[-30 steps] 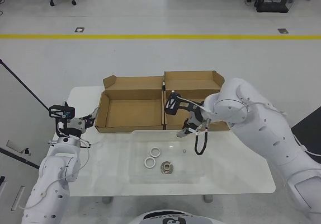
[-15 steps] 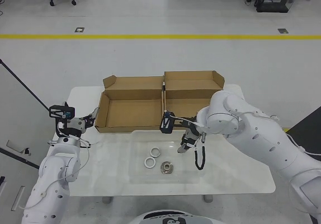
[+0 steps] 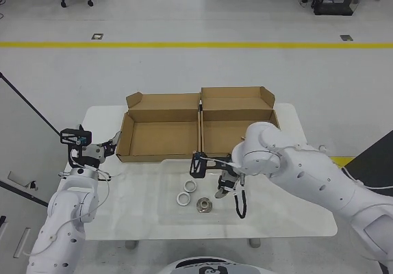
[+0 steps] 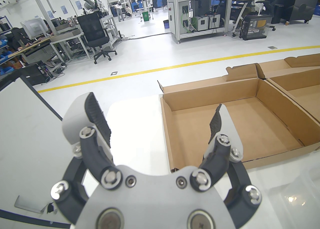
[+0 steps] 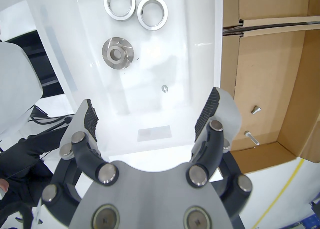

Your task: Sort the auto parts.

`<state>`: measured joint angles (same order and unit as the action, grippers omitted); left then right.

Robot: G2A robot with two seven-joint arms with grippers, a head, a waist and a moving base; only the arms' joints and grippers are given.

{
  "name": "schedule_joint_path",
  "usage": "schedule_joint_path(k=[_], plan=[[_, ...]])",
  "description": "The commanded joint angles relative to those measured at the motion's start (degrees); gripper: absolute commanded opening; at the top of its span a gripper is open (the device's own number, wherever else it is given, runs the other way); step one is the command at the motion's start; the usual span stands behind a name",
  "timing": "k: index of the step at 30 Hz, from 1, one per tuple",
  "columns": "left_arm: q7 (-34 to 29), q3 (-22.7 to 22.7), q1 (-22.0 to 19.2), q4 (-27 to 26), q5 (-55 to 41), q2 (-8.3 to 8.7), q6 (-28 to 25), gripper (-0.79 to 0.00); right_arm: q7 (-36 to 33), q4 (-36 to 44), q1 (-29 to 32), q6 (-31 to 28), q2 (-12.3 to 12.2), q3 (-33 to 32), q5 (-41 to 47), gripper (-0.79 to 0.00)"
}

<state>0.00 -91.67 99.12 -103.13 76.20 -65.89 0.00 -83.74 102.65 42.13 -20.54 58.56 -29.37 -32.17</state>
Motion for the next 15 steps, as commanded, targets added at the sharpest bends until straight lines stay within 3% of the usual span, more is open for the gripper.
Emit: schedule_joint_path(k=[1,15], plan=[[0.0,0.0,0.0,0.0,0.0,0.0,0.0,0.0,-0.6,-0.6,-0.7,0.6,0.2,1.7,-0.7,0.0],[0.0,0.0,0.0,0.0,0.0,0.0,0.0,0.0,-0.9,-6.3,-1.7,2.1,1.9,7.3,-1.8,0.0]])
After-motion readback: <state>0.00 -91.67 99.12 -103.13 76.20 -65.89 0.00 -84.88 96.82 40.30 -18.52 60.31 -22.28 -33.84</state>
